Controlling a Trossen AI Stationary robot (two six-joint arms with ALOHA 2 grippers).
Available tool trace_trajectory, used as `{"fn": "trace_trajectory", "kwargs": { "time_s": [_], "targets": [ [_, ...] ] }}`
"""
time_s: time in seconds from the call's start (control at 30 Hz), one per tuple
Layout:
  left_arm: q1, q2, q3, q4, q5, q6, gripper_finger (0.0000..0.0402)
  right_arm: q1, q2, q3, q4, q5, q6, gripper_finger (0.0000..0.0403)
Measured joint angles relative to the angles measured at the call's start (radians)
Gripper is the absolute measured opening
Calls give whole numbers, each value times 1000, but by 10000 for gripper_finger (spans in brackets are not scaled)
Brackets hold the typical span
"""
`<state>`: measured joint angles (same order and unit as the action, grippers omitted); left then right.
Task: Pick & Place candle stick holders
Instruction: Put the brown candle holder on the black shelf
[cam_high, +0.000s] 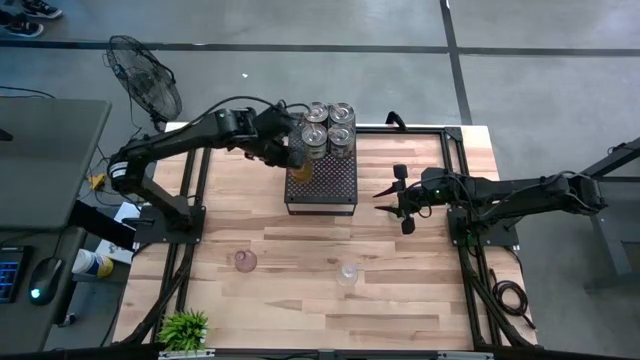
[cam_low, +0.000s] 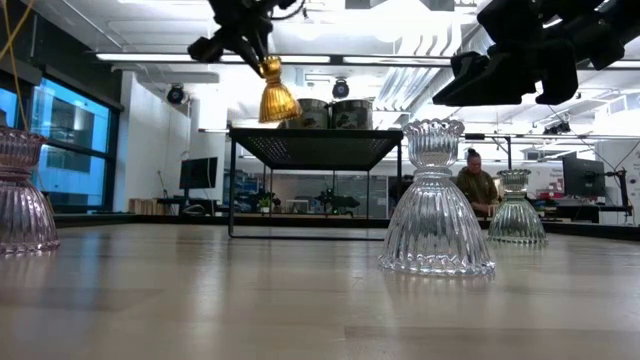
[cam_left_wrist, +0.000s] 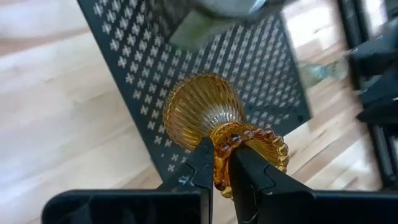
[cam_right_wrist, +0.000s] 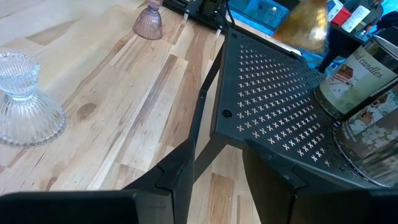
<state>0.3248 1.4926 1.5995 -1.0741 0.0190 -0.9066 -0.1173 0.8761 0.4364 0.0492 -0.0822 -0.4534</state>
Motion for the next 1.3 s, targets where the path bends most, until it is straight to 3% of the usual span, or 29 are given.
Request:
{"fn": "trace_trajectory", "kwargs": {
  "time_s": [0.3,0.5,1.03,1.3],
  "targets": [
    [10,76,-1,6,20,37,20,0,0,0,4,0,0,129],
    [25,77,-1,26,-18,48,20,0,0,0,4,0,1,129],
    [43,84,-1,32,19,64,20,0,0,0,4,0,0,129],
    [43,84,-1,32,-7,53,49,0,0,0,4,0,1,129]
  ]
}}
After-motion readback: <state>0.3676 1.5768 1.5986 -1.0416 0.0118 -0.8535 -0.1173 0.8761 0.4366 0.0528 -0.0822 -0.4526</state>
